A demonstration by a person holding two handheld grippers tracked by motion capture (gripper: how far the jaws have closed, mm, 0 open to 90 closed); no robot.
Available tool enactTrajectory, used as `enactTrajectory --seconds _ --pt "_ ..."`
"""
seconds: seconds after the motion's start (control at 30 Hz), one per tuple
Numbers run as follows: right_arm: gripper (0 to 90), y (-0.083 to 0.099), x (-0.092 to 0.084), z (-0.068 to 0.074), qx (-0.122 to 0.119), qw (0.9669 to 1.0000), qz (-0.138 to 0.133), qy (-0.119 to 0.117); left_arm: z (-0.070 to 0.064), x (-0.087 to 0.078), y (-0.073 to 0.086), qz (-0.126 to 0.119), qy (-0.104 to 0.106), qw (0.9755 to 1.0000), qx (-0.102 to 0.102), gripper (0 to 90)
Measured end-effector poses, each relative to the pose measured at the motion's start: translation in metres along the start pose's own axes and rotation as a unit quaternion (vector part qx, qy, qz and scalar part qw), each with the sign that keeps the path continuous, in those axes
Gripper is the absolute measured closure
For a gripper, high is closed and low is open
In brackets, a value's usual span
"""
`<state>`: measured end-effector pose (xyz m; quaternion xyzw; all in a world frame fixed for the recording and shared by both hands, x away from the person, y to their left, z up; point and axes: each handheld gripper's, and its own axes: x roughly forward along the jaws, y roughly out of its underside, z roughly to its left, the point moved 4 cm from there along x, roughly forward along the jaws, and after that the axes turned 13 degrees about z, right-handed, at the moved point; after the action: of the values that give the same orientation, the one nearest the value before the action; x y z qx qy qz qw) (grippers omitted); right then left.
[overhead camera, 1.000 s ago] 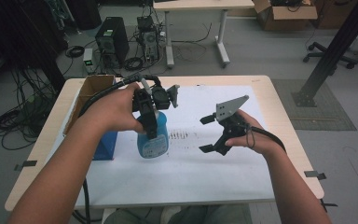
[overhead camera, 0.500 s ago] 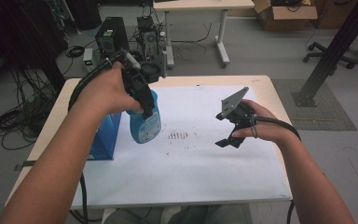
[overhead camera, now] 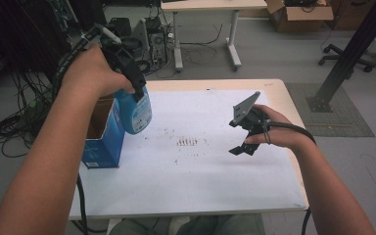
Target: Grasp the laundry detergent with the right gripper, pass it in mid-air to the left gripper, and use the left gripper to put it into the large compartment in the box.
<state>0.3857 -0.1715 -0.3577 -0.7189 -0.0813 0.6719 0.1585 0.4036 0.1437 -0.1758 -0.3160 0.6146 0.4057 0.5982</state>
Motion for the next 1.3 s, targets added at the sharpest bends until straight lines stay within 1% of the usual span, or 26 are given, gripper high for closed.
enactTrajectory --seconds 0.07,0.13,0.17,0.23,0.27,0.3,0.33,0.4,0.47,0.63,0.67,0.7,0.73,0.77,0.8,0.83,0.87,0.9,0.93,0.97,1.0,1.13,1.17,1.2,1.3 --pt "2.6 0.000 0.000 -0.001 0.000 1.0000 0.003 0.000 0.007 -0.006 0.002 -0.004 0.000 0.9999 -0.017 38.6" --pt "2.7 0.000 0.001 -0.001 0.000 1.0000 0.007 -0.005 0.014 -0.009 0.003 -0.003 -0.002 0.9995 -0.032 38.6" --pt "2.7 0.000 0.001 -0.001 0.000 1.0000 0.007 -0.005 0.014 -0.009 0.003 -0.003 -0.002 0.9995 -0.032 38.6" --pt "2.8 0.000 0.000 -0.002 0.000 0.9999 0.008 -0.006 0.019 -0.011 0.004 -0.001 -0.003 0.9988 -0.049 38.6" --pt "2.8 -0.001 0.000 -0.003 -0.001 0.9999 0.009 -0.007 0.024 -0.014 0.005 -0.002 -0.002 0.9981 -0.062 38.6" --pt "2.8 -0.001 0.000 -0.003 -0.001 0.9999 0.009 -0.007 0.024 -0.014 0.005 -0.002 -0.002 0.9981 -0.062 38.6" --pt "2.8 -0.002 -0.001 -0.004 -0.002 0.9999 0.011 -0.007 0.030 -0.018 0.006 -0.004 0.004 0.9972 -0.074 38.6" --pt "2.8 -0.002 -0.001 -0.004 -0.002 0.9999 0.011 -0.008 0.036 -0.022 0.008 -0.006 0.011 0.9959 -0.089 38.6" --pt "2.8 -0.003 -0.002 -0.004 -0.003 0.9999 0.012 -0.008 0.043 -0.026 0.010 -0.003 0.015 0.9951 -0.098 38.6" --pt "2.8 -0.003 -0.003 -0.007 -0.002 0.9999 0.012 -0.008 0.057 -0.030 0.014 0.002 0.020 0.9901 -0.139 38.6" --pt "2.8 -0.003 -0.003 -0.007 -0.002 0.9999 0.012 -0.008 0.057 -0.030 0.014 0.002 0.020 0.9901 -0.139 38.6" --pt "2.7 -0.003 -0.003 -0.007 -0.001 0.9999 0.011 -0.009 0.063 -0.031 0.015 0.003 0.022 0.9879 -0.153 38.6" --pt "2.8 -0.003 -0.003 -0.007 -0.001 0.9999 0.011 -0.010 0.066 -0.032 0.017 0.002 0.023 0.9869 -0.160 38.6" --pt "2.8 -0.003 -0.003 -0.007 -0.001 0.9999 0.011 -0.010 0.066 -0.032 0.017 0.002 0.023 0.9869 -0.160 38.6" --pt "2.8 -0.003 -0.003 -0.007 -0.002 0.9999 0.013 -0.010 0.073 -0.033 0.020 0.000 0.029 0.9848 -0.171 38.6" --pt "2.8 -0.003 -0.003 -0.007 -0.002 0.9999 0.013 -0.010 0.073 -0.033 0.020 0.000 0.029 0.9848 -0.171 38.6" --pt "2.8 -0.003 -0.002 -0.007 -0.002 0.9999 0.013 -0.011 0.076 -0.033 0.021 -0.001 0.032 0.9837 -0.177 38.6" --pt "2.8 -0.002 -0.002 -0.007 -0.001 0.9998 0.013 -0.013 0.082 -0.034 0.025 -0.001 0.040 0.9814 -0.188 38.6" --pt "2.8 -0.002 -0.002 -0.007 0.000 0.9998 0.014 -0.013 0.085 -0.034 0.027 -0.002 0.042 0.9803 -0.193 38.6" --pt "2.8 -0.001 -0.002 -0.007 0.001 0.9998 0.014 -0.013 0.085 -0.034 0.027 -0.002 0.042 0.9803 -0.193 38.6" --pt "2.8 -0.001 -0.003 -0.008 0.000 0.9998 0.014 -0.012 0.091 -0.034 0.031 -0.002 0.046 0.9779 -0.204 38.6" --pt "2.9 0.000 -0.004 -0.008 0.001 0.9998 0.017 -0.011 0.100 -0.034 0.038 0.001 0.042 0.9752 -0.217 38.6" --pt "2.9 0.000 -0.004 -0.008 0.001 0.9998 0.017 -0.011 0.100 -0.034 0.038 0.001 0.042 0.9752 -0.217 38.5" --pt "2.8 0.000 -0.004 -0.009 0.001 0.9998 0.019 -0.011 0.102 -0.033 0.039 0.000 0.041 0.9745 -0.220 38.6" --pt "2.9 0.001 -0.006 -0.008 0.001 0.9997 0.021 -0.013 0.109 -0.029 0.045 0.001 0.048 0.9720 -0.230 38.5"
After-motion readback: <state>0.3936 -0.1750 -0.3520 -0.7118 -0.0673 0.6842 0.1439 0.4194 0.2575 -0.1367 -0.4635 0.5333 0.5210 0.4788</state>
